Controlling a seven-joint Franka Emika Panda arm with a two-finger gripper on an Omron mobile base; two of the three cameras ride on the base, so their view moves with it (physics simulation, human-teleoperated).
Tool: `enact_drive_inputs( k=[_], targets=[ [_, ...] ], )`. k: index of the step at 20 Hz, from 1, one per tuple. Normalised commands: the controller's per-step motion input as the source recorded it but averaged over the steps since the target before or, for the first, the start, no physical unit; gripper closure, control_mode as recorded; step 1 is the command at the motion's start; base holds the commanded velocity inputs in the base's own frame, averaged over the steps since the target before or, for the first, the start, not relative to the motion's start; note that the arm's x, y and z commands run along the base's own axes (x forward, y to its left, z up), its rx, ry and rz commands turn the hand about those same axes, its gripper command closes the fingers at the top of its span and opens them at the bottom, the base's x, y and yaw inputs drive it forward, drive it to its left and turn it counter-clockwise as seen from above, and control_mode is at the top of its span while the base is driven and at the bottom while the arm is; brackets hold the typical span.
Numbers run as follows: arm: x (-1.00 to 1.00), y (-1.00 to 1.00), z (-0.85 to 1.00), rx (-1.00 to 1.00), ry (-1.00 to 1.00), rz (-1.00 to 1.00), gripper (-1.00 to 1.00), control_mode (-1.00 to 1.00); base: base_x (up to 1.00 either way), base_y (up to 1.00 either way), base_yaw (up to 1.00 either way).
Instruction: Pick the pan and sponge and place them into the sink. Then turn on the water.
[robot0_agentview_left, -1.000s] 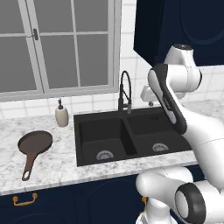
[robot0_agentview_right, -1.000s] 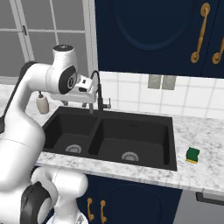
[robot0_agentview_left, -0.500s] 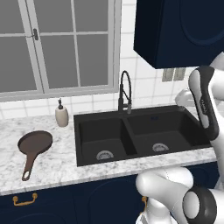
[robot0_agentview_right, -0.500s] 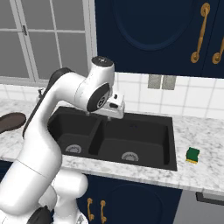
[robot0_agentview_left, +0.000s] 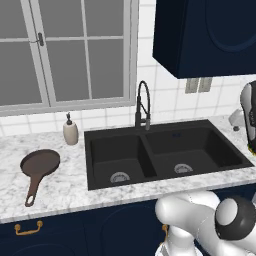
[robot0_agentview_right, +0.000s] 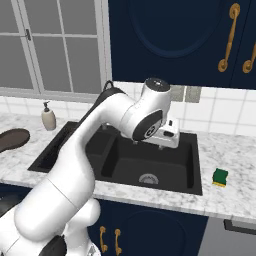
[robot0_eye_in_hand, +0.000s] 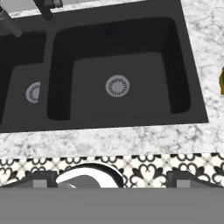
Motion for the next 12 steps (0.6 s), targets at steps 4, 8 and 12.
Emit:
enact_drive_inputs(
  k=[4,8,12],
  targets=[
    [0.00,-1.00,-0.32,-0.12,0.01,-0.14,-1.00,-1.00,0.00,0.00,0.00],
    [0.18,-0.94,-0.28,-0.10,0.10,-0.16,-1.00,-1.00,0.00,0.00,0.00],
    [0.34,-0.93,-0.17,0.00,0.13,-0.12,-1.00,-1.00,0.00,0.00,0.00]
  ],
)
